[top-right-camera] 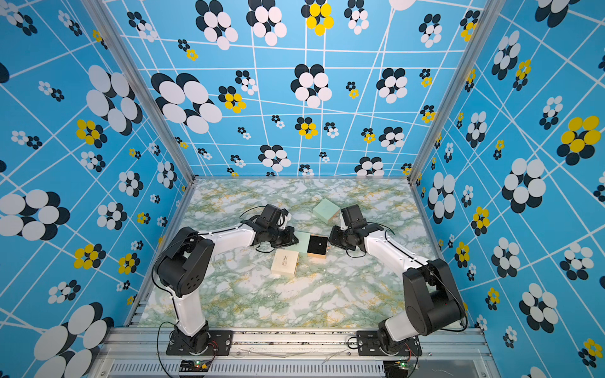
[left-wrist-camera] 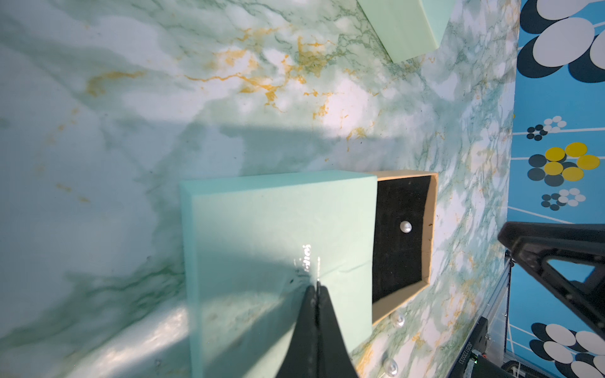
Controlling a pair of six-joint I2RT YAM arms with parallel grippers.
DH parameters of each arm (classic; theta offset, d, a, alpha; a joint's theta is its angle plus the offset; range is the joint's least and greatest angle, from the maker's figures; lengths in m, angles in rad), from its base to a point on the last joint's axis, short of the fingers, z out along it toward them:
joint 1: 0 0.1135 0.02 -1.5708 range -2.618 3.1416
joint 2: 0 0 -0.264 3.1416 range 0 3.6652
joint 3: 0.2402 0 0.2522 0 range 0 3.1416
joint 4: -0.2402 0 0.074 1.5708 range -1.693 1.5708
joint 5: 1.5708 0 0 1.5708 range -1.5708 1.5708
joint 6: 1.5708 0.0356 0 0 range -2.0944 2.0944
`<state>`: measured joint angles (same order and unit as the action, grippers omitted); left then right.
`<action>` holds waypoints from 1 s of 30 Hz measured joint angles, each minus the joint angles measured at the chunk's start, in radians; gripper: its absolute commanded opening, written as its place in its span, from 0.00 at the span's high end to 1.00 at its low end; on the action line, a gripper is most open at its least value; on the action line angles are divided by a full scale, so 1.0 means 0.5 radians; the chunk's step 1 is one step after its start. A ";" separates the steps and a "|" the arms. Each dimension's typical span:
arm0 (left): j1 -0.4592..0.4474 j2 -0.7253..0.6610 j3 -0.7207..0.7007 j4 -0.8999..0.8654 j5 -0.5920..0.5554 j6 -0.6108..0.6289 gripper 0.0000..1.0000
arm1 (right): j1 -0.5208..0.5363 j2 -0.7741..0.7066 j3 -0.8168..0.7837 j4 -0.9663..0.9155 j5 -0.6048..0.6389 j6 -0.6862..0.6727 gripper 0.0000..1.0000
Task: Take out the earrings from the drawer-style jewelry box
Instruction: Place the earring at the center of the board, then pick up the earring from the drawer.
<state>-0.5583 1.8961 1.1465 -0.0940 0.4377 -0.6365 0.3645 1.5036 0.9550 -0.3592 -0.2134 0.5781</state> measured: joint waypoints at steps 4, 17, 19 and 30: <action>0.000 0.000 0.000 0.000 0.000 -0.001 1.00 | 0.022 0.006 0.064 -0.056 0.040 -0.024 0.73; 0.000 0.000 0.000 -0.008 -0.001 0.000 1.00 | 0.219 0.197 0.340 -0.209 0.233 -0.066 0.74; 0.000 0.000 0.000 -0.008 -0.001 -0.001 1.00 | 0.241 0.237 0.372 -0.221 0.256 -0.076 0.74; 0.000 0.000 0.000 -0.008 -0.001 -0.001 1.00 | 0.285 0.397 0.478 -0.308 0.317 -0.104 0.75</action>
<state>-0.5583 1.8961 1.1465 -0.0978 0.4374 -0.6369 0.5072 1.7020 1.1942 -0.5133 -0.0551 0.5262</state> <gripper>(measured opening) 0.042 0.256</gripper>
